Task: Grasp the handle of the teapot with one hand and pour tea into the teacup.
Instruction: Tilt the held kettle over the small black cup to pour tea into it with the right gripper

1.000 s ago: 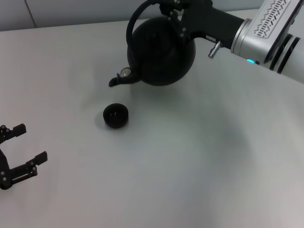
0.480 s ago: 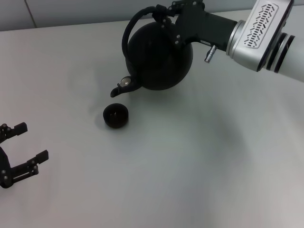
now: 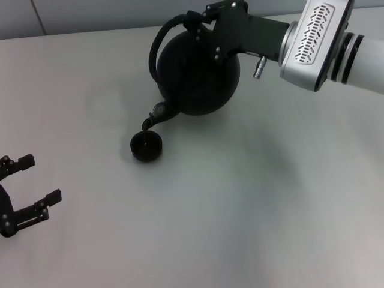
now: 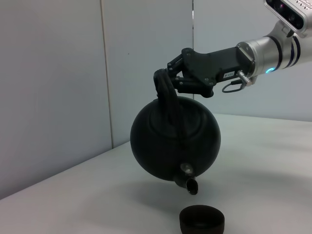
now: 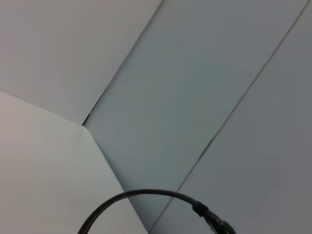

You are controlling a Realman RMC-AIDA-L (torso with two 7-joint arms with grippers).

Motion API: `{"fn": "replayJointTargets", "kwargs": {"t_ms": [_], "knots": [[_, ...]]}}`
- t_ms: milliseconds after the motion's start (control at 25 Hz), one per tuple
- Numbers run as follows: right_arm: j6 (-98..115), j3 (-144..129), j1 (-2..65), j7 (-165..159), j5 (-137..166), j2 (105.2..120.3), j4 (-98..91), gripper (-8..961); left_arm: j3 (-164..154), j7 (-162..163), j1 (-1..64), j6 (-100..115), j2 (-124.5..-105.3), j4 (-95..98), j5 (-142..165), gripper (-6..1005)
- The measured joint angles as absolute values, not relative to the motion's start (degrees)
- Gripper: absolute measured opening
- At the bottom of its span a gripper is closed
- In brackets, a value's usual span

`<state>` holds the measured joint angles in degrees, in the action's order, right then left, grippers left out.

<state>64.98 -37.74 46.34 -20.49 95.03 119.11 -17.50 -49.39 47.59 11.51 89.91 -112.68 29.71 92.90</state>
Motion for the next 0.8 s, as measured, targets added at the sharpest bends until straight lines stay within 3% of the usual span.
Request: {"fn": "replayJointTargets", "kwargs": {"t_ms": [800], "knots": [[65.18, -41.13, 46.12, -19.23, 94.88, 119.18, -18.98, 82, -49.39, 48.07, 12.37, 89.48, -112.76, 29.71, 92.72, 837]]}}
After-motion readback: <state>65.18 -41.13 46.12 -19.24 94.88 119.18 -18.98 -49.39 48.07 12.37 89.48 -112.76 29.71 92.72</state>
